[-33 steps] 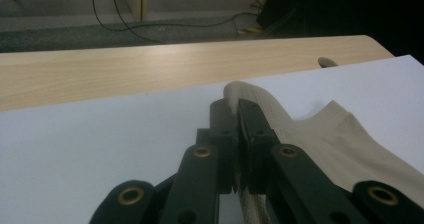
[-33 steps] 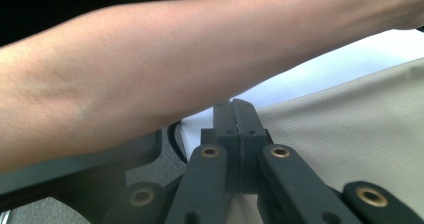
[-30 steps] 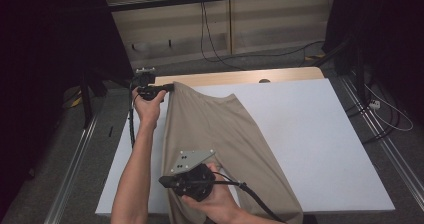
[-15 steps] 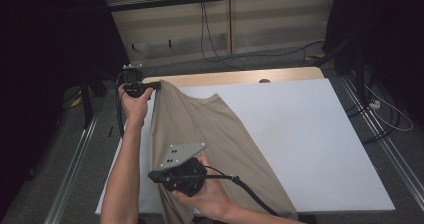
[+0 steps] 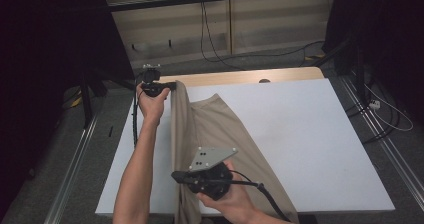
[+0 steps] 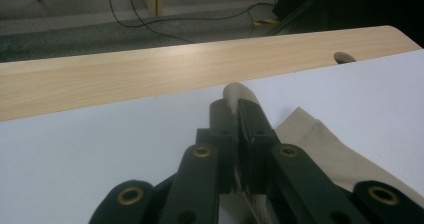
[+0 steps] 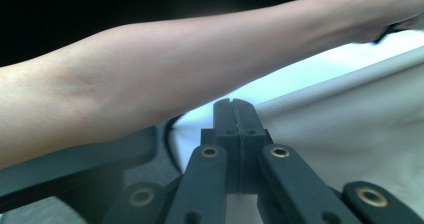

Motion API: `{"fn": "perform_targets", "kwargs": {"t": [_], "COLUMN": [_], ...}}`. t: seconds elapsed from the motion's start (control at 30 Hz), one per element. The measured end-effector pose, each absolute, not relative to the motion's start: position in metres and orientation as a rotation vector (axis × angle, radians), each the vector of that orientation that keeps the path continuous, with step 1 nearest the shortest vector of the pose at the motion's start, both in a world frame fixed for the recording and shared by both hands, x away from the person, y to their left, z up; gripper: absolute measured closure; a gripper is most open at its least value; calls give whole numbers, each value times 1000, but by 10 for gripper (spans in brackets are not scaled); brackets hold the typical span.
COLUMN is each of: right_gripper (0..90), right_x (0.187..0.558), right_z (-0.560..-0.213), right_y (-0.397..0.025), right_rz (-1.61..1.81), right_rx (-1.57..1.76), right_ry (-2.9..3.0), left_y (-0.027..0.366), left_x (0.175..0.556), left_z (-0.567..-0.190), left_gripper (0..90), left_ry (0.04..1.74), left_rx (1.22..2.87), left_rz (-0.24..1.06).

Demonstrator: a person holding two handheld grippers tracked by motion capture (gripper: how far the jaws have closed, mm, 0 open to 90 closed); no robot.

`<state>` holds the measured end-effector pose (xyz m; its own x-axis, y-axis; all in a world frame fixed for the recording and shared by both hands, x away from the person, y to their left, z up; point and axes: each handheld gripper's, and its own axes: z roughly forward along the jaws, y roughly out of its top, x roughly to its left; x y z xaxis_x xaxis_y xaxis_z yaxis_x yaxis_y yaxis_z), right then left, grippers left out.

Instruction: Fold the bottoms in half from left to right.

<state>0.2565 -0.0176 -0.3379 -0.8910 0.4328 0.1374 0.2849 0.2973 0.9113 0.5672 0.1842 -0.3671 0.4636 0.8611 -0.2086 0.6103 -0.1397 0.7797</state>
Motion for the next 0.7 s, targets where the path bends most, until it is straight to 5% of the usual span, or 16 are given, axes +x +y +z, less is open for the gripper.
{"fn": "perform_targets", "kwargs": {"t": [0.7], "right_gripper": [900], "right_x": [252], "right_z": [-380], "right_y": [-109], "right_rz": [1551], "right_rx": [927], "right_ry": [2353], "left_y": [123], "left_x": [580], "left_z": [-403], "left_gripper": [862], "left_ry": [1238], "left_rx": [1940], "left_rz": [346]}}
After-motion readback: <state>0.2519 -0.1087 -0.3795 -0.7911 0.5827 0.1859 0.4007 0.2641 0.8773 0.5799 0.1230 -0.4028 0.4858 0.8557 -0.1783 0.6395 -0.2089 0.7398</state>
